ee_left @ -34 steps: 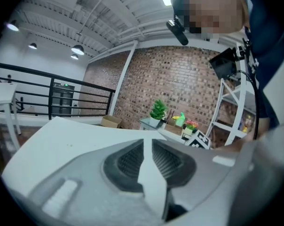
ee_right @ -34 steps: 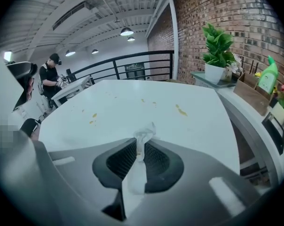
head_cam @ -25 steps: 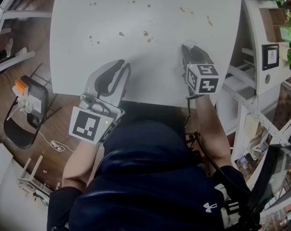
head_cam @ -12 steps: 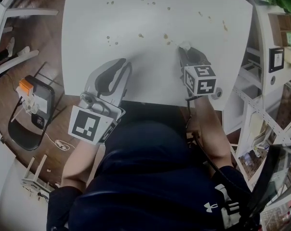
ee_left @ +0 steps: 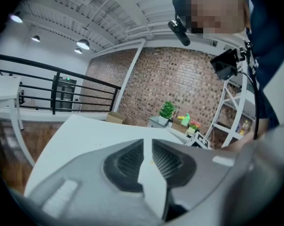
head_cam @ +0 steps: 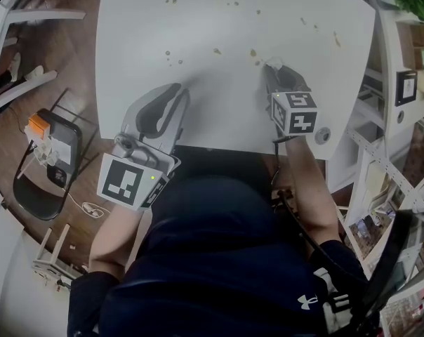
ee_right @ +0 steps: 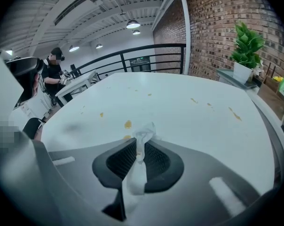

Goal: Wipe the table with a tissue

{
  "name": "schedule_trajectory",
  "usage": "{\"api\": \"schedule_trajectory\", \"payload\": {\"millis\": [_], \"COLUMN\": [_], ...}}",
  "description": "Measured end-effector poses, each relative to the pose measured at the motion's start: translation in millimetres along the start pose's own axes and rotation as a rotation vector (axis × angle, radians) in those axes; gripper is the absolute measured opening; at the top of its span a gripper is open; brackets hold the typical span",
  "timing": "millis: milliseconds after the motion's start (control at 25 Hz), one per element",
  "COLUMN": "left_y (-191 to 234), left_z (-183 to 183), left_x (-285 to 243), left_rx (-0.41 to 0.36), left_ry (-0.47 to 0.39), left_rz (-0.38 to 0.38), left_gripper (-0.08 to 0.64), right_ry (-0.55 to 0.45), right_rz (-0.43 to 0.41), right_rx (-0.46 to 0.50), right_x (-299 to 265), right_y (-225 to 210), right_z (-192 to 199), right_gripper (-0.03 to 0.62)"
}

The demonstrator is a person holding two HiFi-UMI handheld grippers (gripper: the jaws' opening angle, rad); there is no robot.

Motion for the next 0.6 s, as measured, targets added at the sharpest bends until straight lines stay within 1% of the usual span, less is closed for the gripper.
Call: {"api": "schedule_trajectory", "payload": {"millis": [160,400,600], "left_y": [-1,6,8], "left_z": [-1,4,6], "left_x": [2,7,9], "left_rx": [-0.001,0.009,0.014], "left_ry": [0.001,0.015,0.015], "left_rz": [0.005,-0.014,-0.013], "left_gripper": [0.052,0.052,0.052], "right_ry": [-0.004,-0.009,-0.008], "right_rz": [0.001,-0.007,-0.009], "right_rx": [-0.001,-0.028,-0.018], "right_x": [-2,-5,-8], "right_y": [1,2,4], "right_z": [-4,-7,-11], "right_gripper": [0.044,0.044,0.044]}}
Point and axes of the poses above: the fingertips, and each gripper's own axes: x backward along the fingers, y to its left, z out of its underside, the point moved 2 cm from there along x, backward along the fingers, and after that the axes turned 8 degrees about x, right-handed, at the moved point
